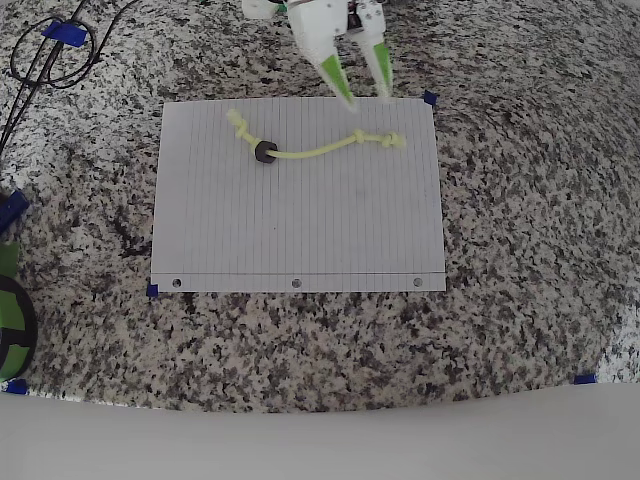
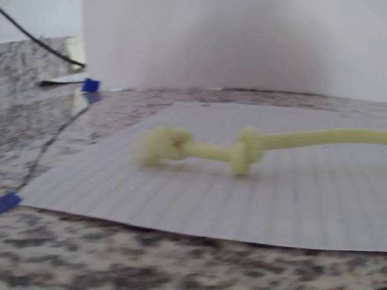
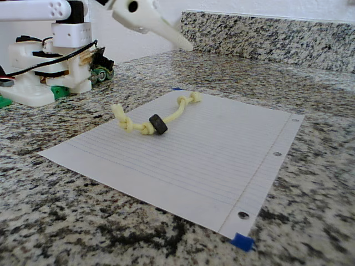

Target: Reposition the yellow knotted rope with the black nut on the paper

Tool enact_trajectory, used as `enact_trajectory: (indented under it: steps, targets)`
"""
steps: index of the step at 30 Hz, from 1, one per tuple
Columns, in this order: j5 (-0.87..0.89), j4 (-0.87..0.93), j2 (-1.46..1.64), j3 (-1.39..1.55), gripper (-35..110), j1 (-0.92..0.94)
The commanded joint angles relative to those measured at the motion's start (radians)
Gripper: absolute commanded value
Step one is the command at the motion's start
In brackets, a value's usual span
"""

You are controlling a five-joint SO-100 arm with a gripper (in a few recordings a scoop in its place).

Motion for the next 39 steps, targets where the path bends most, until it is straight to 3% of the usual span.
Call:
enact_trajectory:
  steps: [1, 6, 16, 24, 32, 39]
  targets:
    - [-0.089, 0.072, 0.015, -0.02, 25, 0.074]
    - [-0.353, 0.098, 0.018, -0.029, 0, 0.16]
    - [-0.937, 0.109, 0.034, -0.048, 0, 0.313]
    - [-1.327, 0.158, 0.074, -0.055, 0, 0.319]
    - [-1.529, 0.199, 0.081, -0.051, 0, 0.291]
    - [-1.543, 0.331, 0.11, -0.046, 0, 0.259]
